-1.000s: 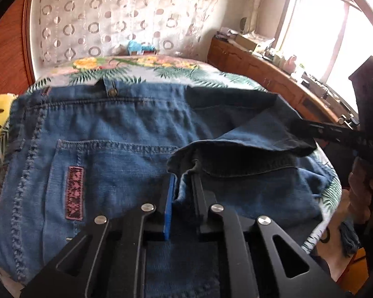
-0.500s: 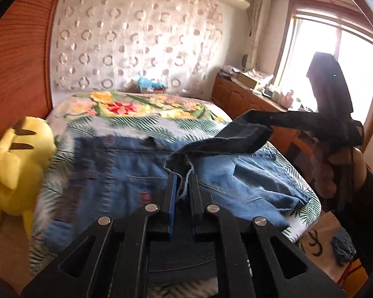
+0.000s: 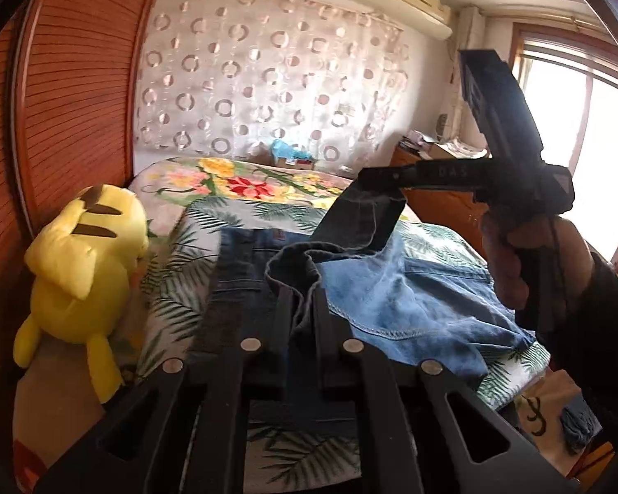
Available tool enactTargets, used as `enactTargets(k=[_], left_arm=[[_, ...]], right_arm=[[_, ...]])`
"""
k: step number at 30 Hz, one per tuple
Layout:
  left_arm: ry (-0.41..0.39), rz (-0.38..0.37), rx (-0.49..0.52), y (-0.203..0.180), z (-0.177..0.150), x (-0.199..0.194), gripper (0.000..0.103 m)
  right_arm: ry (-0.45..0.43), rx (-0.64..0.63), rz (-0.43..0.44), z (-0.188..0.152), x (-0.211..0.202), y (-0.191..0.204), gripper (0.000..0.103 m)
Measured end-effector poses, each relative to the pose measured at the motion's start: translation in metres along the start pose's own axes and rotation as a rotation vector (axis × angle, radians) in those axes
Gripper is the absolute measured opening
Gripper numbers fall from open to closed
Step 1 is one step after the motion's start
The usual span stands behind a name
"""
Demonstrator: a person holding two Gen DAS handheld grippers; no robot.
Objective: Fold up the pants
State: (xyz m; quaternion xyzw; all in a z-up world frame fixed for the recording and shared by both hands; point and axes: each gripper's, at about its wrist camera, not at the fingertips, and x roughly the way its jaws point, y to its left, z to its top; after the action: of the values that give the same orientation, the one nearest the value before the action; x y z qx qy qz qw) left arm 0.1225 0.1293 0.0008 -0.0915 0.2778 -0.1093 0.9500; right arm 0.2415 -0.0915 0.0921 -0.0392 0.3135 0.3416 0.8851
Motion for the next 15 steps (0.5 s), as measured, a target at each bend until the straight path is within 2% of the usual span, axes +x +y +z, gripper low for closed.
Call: enactTargets(k=[5, 9, 12, 15], left_arm=[[0.022, 0.038, -0.028, 0.025, -0.004, 0.006, 0.009], [0.063, 0.070, -0.033, 0.038, -0.017, 0.024, 0.010], [0.082, 0.064, -0.071, 0.046, -0.028, 0.031, 0.010], [0.094, 0.076, -0.069, 0.048, -0.035, 0.034, 0.010]], right_arm=[[0.029, -0.060, -0.021, 0.016, 0.031, 0.023, 0.004], [0.064, -0.037, -0.033, 0.025, 0.062, 0.020, 0.004], [0.061, -0.014, -0.040, 0.022, 0.076, 0.022, 0.004], [0.074, -0.022, -0.050, 0.013, 0.088, 0.025, 0.004]])
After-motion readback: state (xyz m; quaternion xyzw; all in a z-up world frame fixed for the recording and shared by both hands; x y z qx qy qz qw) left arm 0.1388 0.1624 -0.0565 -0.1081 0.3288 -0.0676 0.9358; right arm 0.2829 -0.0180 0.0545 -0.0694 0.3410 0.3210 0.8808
